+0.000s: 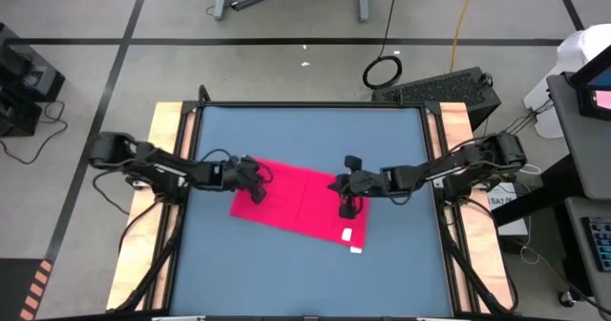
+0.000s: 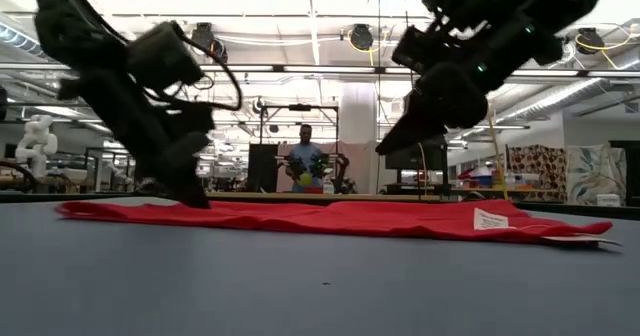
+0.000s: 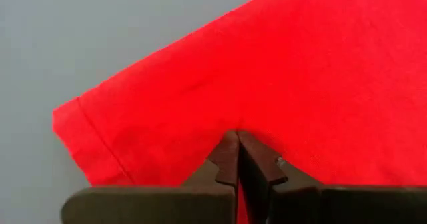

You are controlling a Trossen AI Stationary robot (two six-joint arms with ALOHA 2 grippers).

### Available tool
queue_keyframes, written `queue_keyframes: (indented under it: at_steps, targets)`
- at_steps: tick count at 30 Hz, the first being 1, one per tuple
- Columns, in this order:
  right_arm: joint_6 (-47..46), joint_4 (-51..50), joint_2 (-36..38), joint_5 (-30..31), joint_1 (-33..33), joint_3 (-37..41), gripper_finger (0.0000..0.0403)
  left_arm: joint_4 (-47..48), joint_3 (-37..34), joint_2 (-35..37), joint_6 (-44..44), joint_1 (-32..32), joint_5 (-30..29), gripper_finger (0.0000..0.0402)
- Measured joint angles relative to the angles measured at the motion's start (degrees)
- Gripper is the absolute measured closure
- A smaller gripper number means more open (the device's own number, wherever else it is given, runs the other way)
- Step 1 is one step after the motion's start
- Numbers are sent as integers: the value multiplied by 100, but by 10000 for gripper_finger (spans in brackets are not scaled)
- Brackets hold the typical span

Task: Roll towel
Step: Fold the red towel

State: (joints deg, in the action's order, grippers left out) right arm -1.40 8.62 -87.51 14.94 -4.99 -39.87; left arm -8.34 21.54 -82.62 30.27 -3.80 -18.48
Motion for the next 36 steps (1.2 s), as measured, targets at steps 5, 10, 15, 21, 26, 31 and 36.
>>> queue_keyframes:
  at_steps: [5,10,15,21,26,31,36]
  targets:
    - [342,-271,-52,-11,0,-113,403,-1427,-22,-502,-995,-581,-264,394]
    - [-180,-1247,-52,-7,0,-113,403,-1904,174,-628,-1431,-996,-262,394]
    - [-963,-2122,-52,-17,-55,-59,403,-1921,332,-425,-1607,-952,251,394]
    - [-1515,-2010,-52,-22,-318,230,403,-1832,319,-281,-1410,-398,1059,394]
    - [-1792,-1770,-37,18,-677,239,403,-2071,321,-281,-1413,472,1106,394]
    - [-1978,-1569,97,41,-1104,155,403,-2714,321,-279,-1415,1218,1089,393]
    - [-2294,-1690,184,-270,-1710,73,402,-3125,448,-279,-1465,1769,910,362]
